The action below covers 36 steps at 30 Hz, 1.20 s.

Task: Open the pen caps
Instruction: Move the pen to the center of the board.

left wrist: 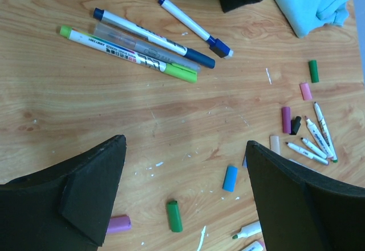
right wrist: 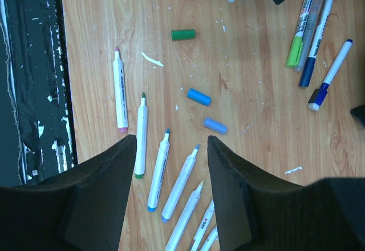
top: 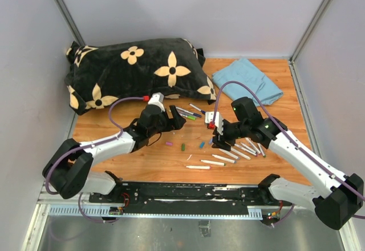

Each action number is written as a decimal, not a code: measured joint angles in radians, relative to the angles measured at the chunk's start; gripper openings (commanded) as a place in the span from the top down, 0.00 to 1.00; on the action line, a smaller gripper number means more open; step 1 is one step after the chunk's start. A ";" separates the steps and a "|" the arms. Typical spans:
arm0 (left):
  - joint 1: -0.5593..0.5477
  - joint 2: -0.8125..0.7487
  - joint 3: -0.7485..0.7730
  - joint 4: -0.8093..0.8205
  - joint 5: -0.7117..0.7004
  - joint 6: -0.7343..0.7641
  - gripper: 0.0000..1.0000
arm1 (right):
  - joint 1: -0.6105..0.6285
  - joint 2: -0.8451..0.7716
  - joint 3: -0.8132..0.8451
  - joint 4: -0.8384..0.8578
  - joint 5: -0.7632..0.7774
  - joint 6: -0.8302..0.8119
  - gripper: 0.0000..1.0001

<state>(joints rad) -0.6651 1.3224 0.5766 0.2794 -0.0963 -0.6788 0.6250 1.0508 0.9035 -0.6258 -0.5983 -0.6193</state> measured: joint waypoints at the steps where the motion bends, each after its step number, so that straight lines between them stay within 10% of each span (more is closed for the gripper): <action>1: 0.000 0.005 0.003 -0.002 -0.001 -0.002 0.11 | 0.000 0.000 0.000 0.000 0.000 0.000 0.46; 36: 0.000 0.097 0.081 -0.077 -0.018 -0.007 0.11 | 0.000 0.000 0.000 0.000 0.000 -0.003 0.46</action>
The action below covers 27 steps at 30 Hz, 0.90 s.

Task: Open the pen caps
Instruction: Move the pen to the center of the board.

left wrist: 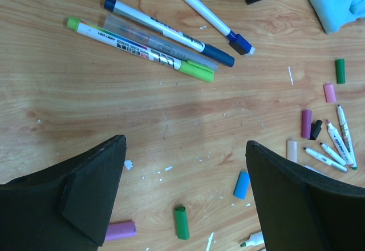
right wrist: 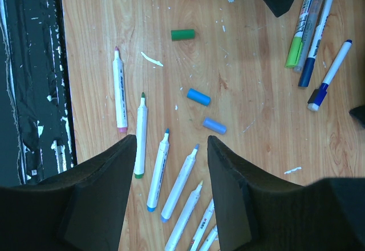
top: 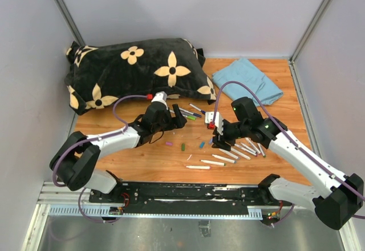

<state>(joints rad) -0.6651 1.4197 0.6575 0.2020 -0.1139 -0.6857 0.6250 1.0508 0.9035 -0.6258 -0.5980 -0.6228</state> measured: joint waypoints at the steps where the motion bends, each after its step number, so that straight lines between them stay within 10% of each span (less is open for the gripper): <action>1: 0.000 0.002 0.001 -0.003 0.000 0.000 0.11 | 0.000 0.000 0.000 0.000 0.000 0.000 0.46; 27: 0.000 0.041 0.032 -0.026 -0.001 -0.003 0.11 | 0.000 -0.001 0.000 0.000 0.000 0.000 0.46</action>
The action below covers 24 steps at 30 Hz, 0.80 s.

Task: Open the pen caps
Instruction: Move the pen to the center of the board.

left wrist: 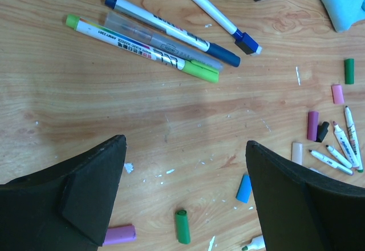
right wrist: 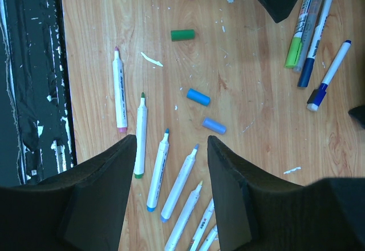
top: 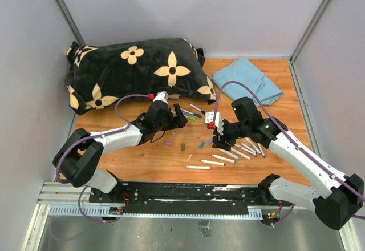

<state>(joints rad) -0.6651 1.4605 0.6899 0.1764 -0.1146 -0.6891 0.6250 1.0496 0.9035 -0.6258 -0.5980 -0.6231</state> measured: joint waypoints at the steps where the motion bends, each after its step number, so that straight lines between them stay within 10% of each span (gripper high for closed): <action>1: 0.000 0.001 0.000 0.000 0.000 0.000 0.11 | 0.000 -0.001 0.000 0.000 0.000 0.000 0.46; 15: 0.000 0.051 0.073 -0.092 -0.060 -0.046 0.12 | 0.000 -0.006 0.000 0.000 0.002 0.000 0.46; 24: 0.000 0.150 0.224 -0.257 -0.161 -0.113 0.46 | -0.003 -0.006 0.000 0.000 0.026 0.000 0.46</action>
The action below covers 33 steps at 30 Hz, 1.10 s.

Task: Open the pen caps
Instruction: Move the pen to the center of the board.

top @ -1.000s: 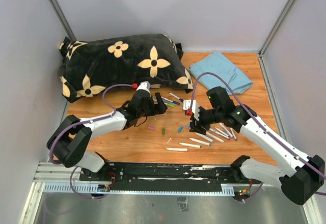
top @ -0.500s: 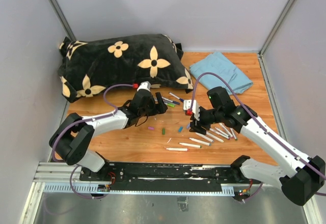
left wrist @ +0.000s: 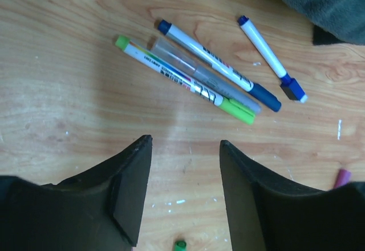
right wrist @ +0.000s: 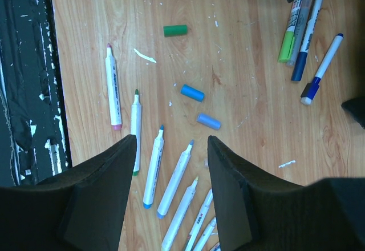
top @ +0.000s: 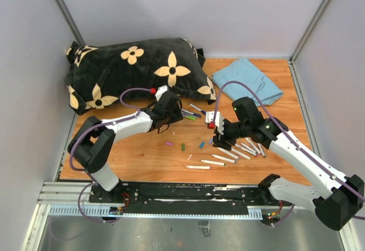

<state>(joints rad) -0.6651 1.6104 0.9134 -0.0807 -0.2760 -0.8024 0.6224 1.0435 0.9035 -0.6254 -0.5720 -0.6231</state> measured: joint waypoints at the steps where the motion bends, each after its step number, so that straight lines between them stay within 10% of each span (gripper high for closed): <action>1: 0.000 0.019 0.022 -0.018 -0.006 -0.004 0.46 | -0.001 0.000 0.000 0.000 0.000 0.000 0.46; 14: 0.000 0.280 0.356 -0.261 -0.080 -0.059 0.54 | -0.002 0.000 0.000 0.000 0.006 0.000 0.46; 33: -0.002 0.352 0.410 -0.342 -0.084 -0.070 0.50 | -0.003 0.000 0.000 0.000 0.007 0.000 0.46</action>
<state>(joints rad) -0.6670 1.9621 1.3239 -0.4229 -0.3599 -0.8726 0.6193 1.0435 0.9035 -0.6254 -0.5652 -0.6231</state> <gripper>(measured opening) 0.494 0.544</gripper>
